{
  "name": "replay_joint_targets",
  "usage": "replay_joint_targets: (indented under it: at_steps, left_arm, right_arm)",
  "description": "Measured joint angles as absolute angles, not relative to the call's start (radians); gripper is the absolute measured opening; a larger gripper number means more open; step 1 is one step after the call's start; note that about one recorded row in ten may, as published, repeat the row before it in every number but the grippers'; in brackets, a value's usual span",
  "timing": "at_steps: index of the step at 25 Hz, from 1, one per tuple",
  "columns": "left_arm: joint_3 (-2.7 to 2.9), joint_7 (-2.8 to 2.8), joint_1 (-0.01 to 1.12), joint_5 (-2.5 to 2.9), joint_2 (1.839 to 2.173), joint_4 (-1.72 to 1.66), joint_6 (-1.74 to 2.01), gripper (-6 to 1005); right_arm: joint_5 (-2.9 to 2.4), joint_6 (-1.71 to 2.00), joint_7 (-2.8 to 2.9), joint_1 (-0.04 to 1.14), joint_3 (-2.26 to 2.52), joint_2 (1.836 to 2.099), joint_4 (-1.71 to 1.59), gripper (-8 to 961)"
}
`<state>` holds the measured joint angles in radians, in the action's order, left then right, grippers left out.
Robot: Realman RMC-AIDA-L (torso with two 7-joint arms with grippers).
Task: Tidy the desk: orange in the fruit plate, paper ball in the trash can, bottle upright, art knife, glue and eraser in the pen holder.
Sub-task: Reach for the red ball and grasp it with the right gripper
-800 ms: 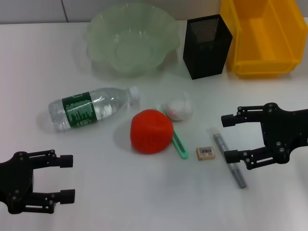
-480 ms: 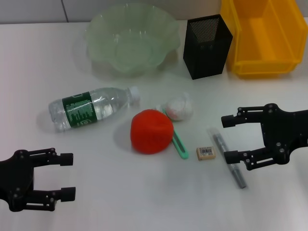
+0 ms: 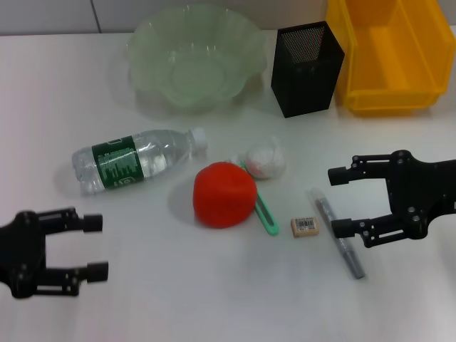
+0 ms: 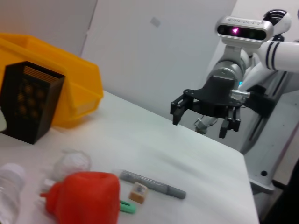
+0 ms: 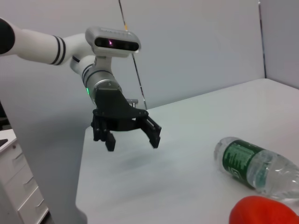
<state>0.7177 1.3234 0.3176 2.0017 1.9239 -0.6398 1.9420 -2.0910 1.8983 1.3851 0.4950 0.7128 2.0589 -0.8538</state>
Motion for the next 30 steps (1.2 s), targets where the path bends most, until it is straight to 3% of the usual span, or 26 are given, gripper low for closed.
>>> replay_joint_targets:
  at_steps: [4,9,15,24,30]
  left_arm:
    - [0.664,1.326,0.33,2.0,1.963,-0.72,1.906,845]
    - [0.663,1.307,0.336,2.002,1.983,-0.747,1.878,845]
    - [0.667,1.298,0.331,2.003,1.972,-0.74,1.88,844]
    - [0.668,1.302,0.305,2.006,1.968,-0.74,1.884,844]
    - [0.662,1.303,0.295,2.016,1.968,-0.74,1.879,844]
  right_arm:
    - [-2.091,1.898,1.415,0.488,0.707,2.058,-0.885,774]
    - [-2.093,1.886,1.501,0.493,0.726,2.074,-0.981,763]
    - [-2.128,1.806,1.739,0.579,0.932,2.08,-1.126,750]
    - [-2.299,1.735,2.08,0.809,1.194,2.08,-1.152,730]
    - [-2.345,1.644,2.236,0.878,1.387,2.084,-1.146,717]
